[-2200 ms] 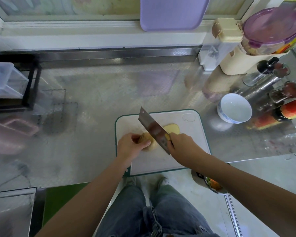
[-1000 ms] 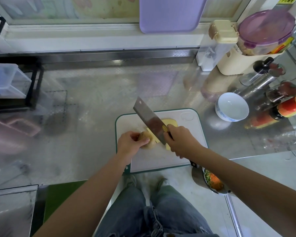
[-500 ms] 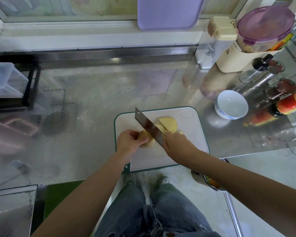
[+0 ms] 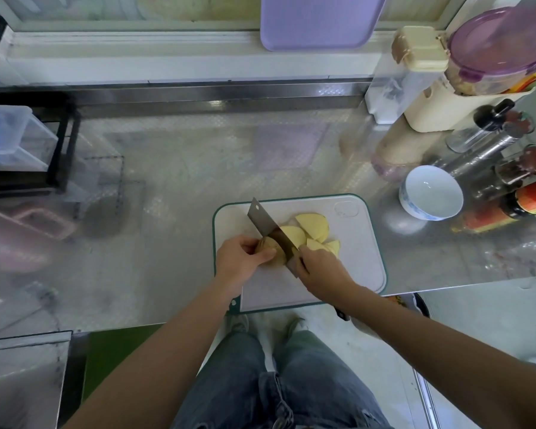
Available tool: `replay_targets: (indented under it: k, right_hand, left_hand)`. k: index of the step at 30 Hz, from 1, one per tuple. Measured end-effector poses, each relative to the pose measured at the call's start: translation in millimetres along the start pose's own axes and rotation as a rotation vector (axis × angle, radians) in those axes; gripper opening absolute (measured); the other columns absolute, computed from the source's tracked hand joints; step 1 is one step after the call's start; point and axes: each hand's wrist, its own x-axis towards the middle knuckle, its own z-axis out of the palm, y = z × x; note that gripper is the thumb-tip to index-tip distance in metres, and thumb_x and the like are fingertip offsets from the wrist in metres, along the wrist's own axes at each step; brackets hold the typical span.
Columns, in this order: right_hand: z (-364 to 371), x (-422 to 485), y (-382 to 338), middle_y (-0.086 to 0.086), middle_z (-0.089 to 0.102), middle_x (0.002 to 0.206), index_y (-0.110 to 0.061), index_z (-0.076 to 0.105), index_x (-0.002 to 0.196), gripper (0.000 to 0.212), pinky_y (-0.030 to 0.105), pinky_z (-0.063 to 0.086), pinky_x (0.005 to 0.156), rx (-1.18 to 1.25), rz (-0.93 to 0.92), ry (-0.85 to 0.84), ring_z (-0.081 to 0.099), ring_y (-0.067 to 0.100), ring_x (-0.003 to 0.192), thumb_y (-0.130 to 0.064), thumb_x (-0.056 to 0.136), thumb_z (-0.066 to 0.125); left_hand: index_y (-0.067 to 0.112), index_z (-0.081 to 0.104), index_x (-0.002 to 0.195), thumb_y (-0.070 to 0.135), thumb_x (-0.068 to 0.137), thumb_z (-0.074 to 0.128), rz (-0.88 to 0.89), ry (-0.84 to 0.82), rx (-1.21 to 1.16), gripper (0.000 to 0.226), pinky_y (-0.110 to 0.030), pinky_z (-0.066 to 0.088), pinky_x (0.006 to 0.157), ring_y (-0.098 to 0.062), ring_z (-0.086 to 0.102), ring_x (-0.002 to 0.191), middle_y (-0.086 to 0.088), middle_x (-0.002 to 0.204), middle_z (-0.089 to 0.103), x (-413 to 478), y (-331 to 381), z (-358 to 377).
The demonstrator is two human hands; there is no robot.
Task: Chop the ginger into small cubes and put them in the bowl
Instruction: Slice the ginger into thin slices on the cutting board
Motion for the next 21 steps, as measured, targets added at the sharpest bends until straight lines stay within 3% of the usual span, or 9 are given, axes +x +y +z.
replay_targets:
  k: [3, 8, 17, 21]
  right_hand:
    - [-17.7, -1.2, -0.4, 0.004, 0.050, 0.067, -0.012, 0.044, 0.083, 0.030, 0.033, 0.037, 0.057, -0.011, -0.040, 0.089, 0.050, 0.028, 0.062, -0.034, 0.101, 0.034]
    - [-37.7, -11.1, -0.5, 0.001, 0.045, 0.062, -0.016, 0.041, 0.076, 0.038, 0.033, 0.035, 0.055, -0.030, -0.096, 0.077, 0.050, 0.028, 0.059, -0.044, 0.096, 0.026]
    - [-28.2, -19.7, 1.8, 0.000, 0.047, 0.067, -0.014, 0.043, 0.087, 0.026, 0.029, 0.036, 0.056, -0.130, -0.096, 0.027, 0.049, 0.021, 0.059, -0.033, 0.102, 0.033]
    - [-19.6, -22.2, 1.7, -0.005, 0.039, 0.062, -0.016, 0.039, 0.087, 0.019, 0.023, 0.023, 0.047, -0.171, -0.076, 0.021, 0.039, 0.010, 0.051, -0.028, 0.102, 0.036]
  left_hand:
    - [0.017, 0.068, 0.099, 0.029, 0.063, 0.089, -0.026, 0.013, -0.029, 0.044, -0.009, 0.048, 0.060, -0.002, 0.066, 0.077, 0.005, 0.089, 0.071, -1.4, 0.2, 0.0]
    - [0.016, 0.068, 0.095, 0.030, 0.060, 0.090, -0.027, 0.037, -0.016, 0.043, -0.006, 0.045, 0.054, 0.002, 0.063, 0.072, 0.008, 0.081, 0.068, -2.7, 2.7, -0.2]
    - [0.018, 0.069, 0.091, 0.026, 0.059, 0.091, -0.036, 0.024, -0.039, 0.040, -0.006, 0.045, 0.054, 0.001, 0.065, 0.071, 0.009, 0.080, 0.070, -3.0, 4.5, -0.9]
    - [0.015, 0.070, 0.095, 0.027, 0.060, 0.091, -0.031, 0.021, -0.022, 0.043, -0.019, 0.054, 0.069, -0.007, 0.068, 0.078, 0.004, 0.085, 0.071, -1.3, 4.2, -0.7]
